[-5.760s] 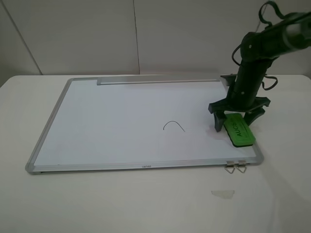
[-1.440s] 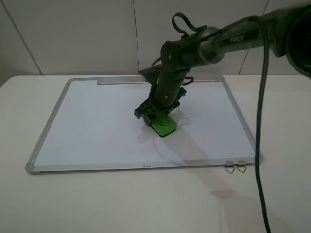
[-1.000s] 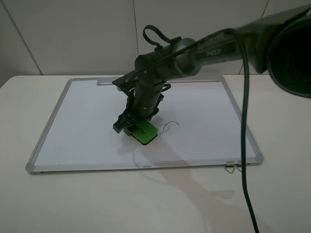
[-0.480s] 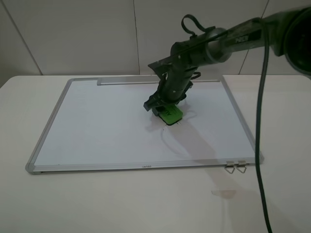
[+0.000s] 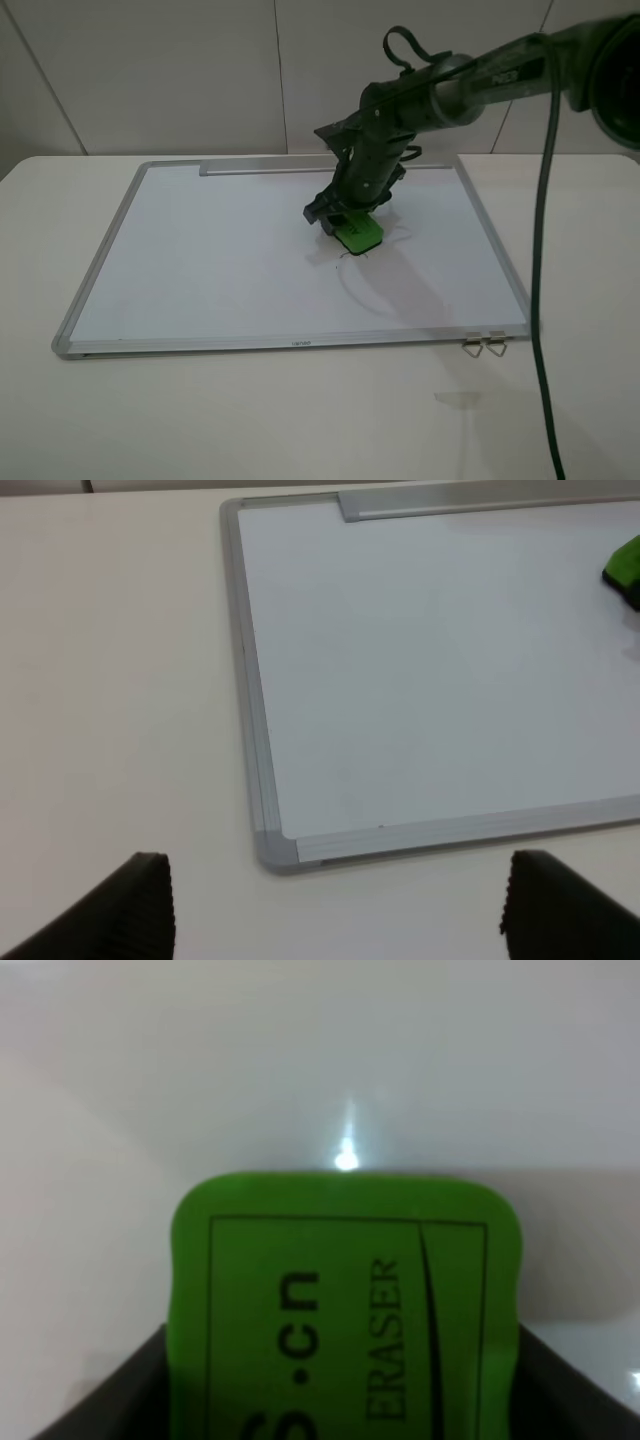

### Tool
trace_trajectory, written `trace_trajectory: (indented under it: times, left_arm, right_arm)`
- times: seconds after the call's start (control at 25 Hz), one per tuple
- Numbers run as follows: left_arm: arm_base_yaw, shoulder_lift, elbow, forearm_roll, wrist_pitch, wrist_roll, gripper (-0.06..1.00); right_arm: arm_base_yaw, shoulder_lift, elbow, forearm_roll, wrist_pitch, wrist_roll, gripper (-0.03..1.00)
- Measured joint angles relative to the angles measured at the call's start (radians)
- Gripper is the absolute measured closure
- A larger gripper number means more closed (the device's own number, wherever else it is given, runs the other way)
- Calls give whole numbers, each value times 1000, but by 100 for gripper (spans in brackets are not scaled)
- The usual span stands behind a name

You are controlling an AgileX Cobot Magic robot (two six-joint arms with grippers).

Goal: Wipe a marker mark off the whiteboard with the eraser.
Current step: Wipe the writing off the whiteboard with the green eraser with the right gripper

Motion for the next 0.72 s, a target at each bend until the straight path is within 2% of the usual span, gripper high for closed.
trace_trajectory:
  times: [0.24,0.36,0.56,0.72]
  left_arm:
    - [0,0,0,0,0,0,26]
    - [0,0,0,0,0,0,26]
    - [0,0,0,1,0,0,26]
    - [0,0,0,1,0,0,26]
  right_arm:
    - [141,5,0,11,-29,-3,37]
    - [165,7,0,12,-43,-4,37]
    - [136,7,0,19,-39,-9,37]
    - [52,7,0,18,-25,-9,37]
